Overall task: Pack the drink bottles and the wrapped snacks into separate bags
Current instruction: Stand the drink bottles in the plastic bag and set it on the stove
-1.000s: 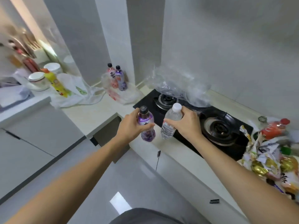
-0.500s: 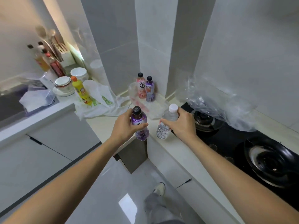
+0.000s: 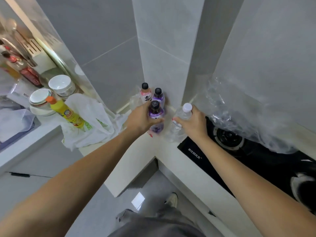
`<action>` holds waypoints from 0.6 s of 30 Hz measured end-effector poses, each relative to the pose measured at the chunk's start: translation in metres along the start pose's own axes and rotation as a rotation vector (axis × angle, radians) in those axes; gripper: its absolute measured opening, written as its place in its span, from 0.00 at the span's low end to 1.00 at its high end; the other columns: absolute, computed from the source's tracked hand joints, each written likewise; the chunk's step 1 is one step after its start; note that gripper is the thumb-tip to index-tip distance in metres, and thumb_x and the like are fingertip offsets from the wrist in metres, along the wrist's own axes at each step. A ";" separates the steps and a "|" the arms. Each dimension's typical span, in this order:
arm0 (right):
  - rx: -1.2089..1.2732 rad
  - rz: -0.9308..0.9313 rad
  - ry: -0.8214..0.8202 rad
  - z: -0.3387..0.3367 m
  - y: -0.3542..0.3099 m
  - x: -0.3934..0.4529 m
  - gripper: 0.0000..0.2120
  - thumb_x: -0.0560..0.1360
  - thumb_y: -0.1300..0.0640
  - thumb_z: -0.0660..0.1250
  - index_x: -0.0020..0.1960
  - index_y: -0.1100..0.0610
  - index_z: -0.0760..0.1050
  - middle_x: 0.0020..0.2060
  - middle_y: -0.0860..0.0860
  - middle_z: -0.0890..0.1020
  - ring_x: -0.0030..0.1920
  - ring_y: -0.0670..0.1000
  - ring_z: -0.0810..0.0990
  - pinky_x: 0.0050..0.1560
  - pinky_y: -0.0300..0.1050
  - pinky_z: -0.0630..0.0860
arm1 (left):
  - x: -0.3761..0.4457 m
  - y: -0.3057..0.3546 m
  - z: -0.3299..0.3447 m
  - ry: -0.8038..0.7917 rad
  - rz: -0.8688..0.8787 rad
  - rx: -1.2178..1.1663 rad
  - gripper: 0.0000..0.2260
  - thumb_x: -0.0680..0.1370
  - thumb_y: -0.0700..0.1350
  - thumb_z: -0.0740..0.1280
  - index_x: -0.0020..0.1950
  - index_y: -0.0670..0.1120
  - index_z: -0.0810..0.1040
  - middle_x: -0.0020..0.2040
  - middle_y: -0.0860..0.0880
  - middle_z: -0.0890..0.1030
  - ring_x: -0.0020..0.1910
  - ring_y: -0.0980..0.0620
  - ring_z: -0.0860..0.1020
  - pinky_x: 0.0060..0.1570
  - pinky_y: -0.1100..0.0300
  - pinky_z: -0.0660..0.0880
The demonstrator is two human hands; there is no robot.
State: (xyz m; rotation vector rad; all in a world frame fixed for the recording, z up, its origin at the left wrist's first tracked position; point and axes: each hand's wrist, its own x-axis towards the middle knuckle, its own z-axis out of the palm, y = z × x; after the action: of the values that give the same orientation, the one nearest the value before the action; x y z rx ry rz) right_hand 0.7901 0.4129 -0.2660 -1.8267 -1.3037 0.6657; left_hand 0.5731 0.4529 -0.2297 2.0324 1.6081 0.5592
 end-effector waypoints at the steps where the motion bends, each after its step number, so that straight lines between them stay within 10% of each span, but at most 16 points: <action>1: 0.009 0.016 -0.003 0.003 0.003 0.005 0.23 0.63 0.46 0.84 0.51 0.52 0.79 0.44 0.46 0.84 0.47 0.49 0.82 0.51 0.50 0.81 | 0.011 -0.002 0.004 -0.019 0.000 0.025 0.25 0.68 0.62 0.78 0.58 0.54 0.76 0.49 0.55 0.81 0.45 0.50 0.77 0.38 0.56 0.70; 18: -0.024 0.224 0.015 0.044 0.018 0.040 0.26 0.64 0.53 0.84 0.57 0.51 0.75 0.51 0.48 0.81 0.53 0.50 0.81 0.54 0.44 0.77 | 0.106 -0.028 0.067 -0.300 0.282 0.136 0.29 0.68 0.53 0.80 0.65 0.49 0.74 0.61 0.49 0.78 0.56 0.43 0.80 0.50 0.48 0.78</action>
State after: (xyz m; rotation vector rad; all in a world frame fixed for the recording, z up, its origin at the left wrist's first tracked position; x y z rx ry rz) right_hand 0.7790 0.4607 -0.3042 -2.0127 -1.1104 0.7556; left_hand 0.6142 0.5536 -0.2978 2.3341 1.2226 0.2273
